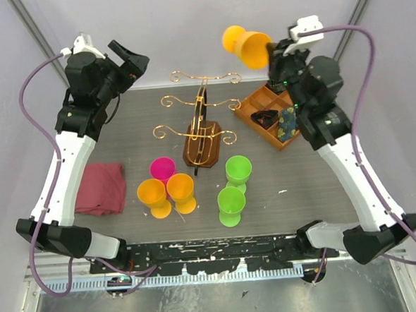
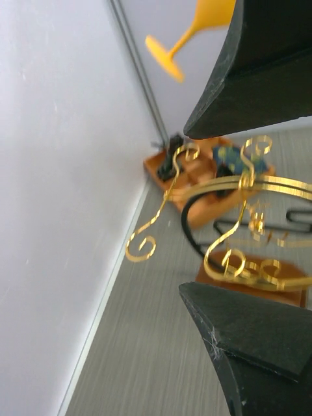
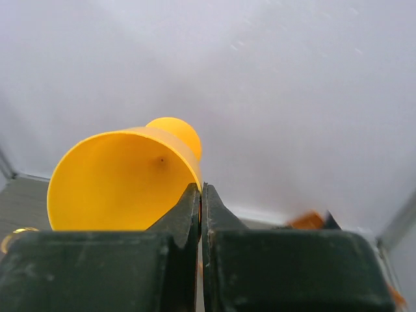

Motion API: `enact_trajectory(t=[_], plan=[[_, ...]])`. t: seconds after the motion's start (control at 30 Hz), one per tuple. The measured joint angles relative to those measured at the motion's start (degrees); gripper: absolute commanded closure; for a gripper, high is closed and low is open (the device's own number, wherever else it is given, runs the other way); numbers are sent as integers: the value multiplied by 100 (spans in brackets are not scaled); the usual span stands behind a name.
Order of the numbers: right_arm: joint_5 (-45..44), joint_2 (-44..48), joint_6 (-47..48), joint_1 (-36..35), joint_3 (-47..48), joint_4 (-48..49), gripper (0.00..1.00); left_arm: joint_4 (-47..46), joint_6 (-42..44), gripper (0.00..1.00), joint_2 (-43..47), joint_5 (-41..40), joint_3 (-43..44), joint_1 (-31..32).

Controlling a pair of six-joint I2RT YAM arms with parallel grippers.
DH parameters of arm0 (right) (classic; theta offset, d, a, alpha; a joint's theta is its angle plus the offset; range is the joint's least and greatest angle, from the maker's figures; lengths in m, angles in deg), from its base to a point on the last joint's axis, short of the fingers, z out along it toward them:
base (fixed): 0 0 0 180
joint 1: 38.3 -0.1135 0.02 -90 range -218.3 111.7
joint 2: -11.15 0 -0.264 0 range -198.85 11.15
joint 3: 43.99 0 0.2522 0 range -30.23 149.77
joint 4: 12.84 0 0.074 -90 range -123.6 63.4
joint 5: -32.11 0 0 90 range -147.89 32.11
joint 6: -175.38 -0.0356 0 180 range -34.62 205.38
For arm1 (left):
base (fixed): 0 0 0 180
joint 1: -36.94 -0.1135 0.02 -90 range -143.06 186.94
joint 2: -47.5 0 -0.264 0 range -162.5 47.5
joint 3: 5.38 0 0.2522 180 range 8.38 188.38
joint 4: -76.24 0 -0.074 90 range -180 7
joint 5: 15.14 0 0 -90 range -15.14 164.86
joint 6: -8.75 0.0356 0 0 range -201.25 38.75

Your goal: Place the wine glass upside down on the wine glass rack

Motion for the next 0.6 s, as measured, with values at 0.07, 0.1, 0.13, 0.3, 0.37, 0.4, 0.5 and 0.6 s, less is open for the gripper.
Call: enact_trajectory(t=[0.07,0.1,0.13,0.3,0.37,0.4,0.5,0.6], plan=[[170,-129,173,-291,-269,800,99,-87,-599,2,33,94,2,63],[225,-208,236,-391,-356,1075,99,-144,-905,2,35,114,-7,83],[289,-330,299,-522,-435,1384,99,-229,-1217,2,37,144,-31,98],[538,-940,442,-1008,-601,2465,99,-763,-2643,2,129,339,-361,118],[608,-1058,450,-1178,-673,2750,99,-1019,-3204,2,203,426,-603,120],[651,-1108,450,-1268,-682,2857,99,-1130,-3410,2,229,468,-708,122],[817,-1185,463,-1543,-682,3130,99,-1473,-4035,2,289,597,-1069,129],[914,-1235,514,-1792,-682,3353,99,-1727,-4498,0,297,675,-1370,138]])
